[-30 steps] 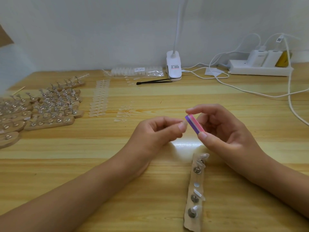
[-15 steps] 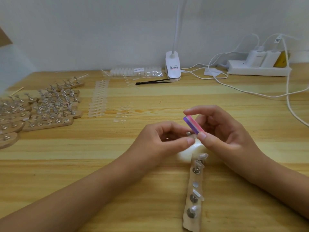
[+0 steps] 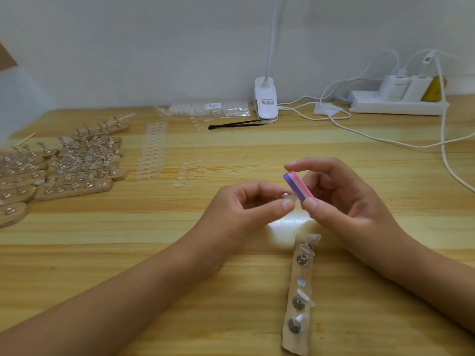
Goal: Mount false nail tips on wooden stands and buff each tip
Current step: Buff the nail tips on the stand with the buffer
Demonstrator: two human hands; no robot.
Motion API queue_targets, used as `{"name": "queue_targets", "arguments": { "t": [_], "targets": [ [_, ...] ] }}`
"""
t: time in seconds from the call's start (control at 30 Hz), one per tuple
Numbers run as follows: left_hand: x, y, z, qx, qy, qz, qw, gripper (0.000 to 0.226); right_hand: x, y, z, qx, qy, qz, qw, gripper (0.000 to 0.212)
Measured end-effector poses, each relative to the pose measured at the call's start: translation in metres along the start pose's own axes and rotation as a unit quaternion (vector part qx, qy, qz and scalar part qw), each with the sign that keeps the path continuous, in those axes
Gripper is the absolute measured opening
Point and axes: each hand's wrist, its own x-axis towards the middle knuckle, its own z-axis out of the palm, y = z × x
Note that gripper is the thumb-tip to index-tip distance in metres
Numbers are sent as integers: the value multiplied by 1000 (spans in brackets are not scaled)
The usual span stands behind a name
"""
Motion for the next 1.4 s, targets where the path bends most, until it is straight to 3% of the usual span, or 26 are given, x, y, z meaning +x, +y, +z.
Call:
{"name": "queue_targets", "arguments": {
  "t": [0.17, 0.3, 0.4, 0.5, 0.57, 0.73, 0.83, 0.93, 1.27, 1.4],
  "targets": [
    [1, 1, -2, -39, 26, -14, 999, 13, 0, 0, 0, 1, -3, 2, 1000, 37],
    [-1, 1, 2, 17, -13, 6, 1000, 20, 0, 0, 0, -1, -5, -5, 1000, 35],
    [1, 1, -1, -39, 25, -4, 999, 26, 0, 0, -1, -2, -3, -2, 1000, 38],
    [1, 0, 1, 0, -2, 5, 1000, 23, 0, 0, 0, -5, -6, -5, 1000, 39],
    [2, 0, 1, -32, 16, -2, 999, 26, 0, 0, -1, -1, -2, -1, 1000, 39],
    [-1, 0, 2, 24, -17, 9, 1000, 12, 0, 0, 0, -5, -6, -7, 1000, 39],
    [0, -1, 0, -18, 19, 1, 1000, 17, 0, 1, -1, -2, -4, -3, 1000, 39],
    [1, -1, 0, 16, -7, 7, 1000, 13, 0, 1, 0, -1, -11, -8, 1000, 36],
    [1, 0, 0, -34, 34, -5, 999, 11, 0, -1, -1, -3, -7, -4, 1000, 40],
    [0, -1, 3, 20, -13, 5, 1000, 9, 0, -1, 0, -10, -14, -8, 1000, 36]
  ]
}}
